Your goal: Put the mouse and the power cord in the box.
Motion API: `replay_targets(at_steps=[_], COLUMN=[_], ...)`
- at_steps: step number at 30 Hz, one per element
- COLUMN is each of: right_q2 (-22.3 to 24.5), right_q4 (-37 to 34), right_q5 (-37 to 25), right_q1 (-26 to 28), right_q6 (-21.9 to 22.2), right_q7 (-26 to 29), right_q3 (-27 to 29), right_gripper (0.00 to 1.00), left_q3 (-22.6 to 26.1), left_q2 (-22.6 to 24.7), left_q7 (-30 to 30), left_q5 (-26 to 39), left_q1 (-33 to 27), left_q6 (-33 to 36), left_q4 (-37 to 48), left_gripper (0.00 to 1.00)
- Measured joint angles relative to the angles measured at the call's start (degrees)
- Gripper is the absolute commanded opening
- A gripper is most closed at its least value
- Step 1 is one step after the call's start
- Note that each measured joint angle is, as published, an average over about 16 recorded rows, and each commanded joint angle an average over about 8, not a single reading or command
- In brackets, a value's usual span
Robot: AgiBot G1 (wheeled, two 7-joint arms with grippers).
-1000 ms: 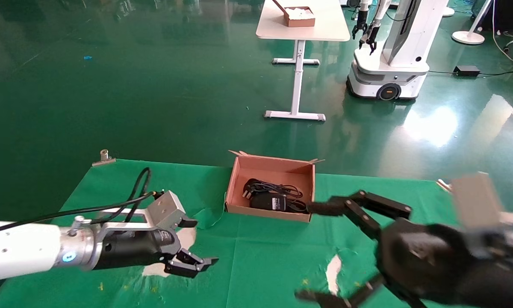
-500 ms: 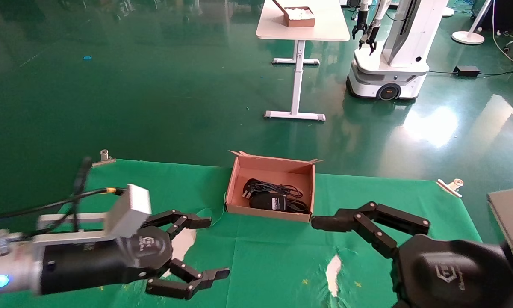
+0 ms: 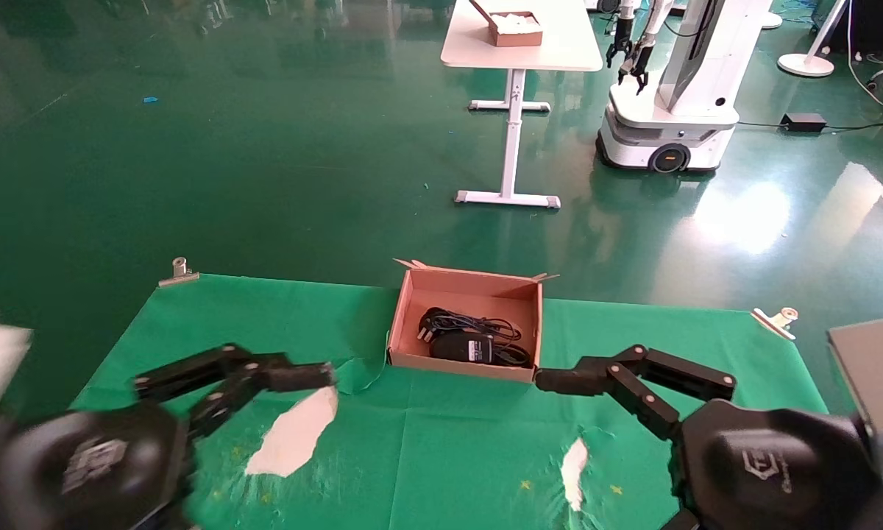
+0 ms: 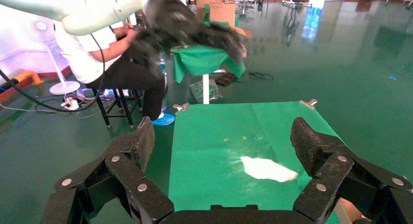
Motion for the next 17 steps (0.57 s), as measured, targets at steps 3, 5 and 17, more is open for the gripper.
replay_targets(at_steps=[3,5,17], right_q2=[0.02,0.03,0.03], right_q4=[0.02,0.03,0.01], right_q5=[0.03,0.05,0.02], right_q1=[-0.02,-0.03,-0.03], right_q6=[-0.01,-0.02,-0.03], right_q7=[0.00,0.00,-0.01], right_q3=[0.01,0.01,0.00], right_gripper=[1.00,1.00,1.00], left_q3=[-1.47,-2.05,-1.91], left_q2=[-0.59,-0.82,-0.77], left_q7=[0.61,0.84,0.79], left_q5=[-1.65,-2.29,-2.15], left_q1=[0.85,1.19,1.13], left_q6=[1.20,1.67,1.57], left_q4=[-0.67,-0.93,-0.87], left_gripper=[1.00,1.00,1.00])
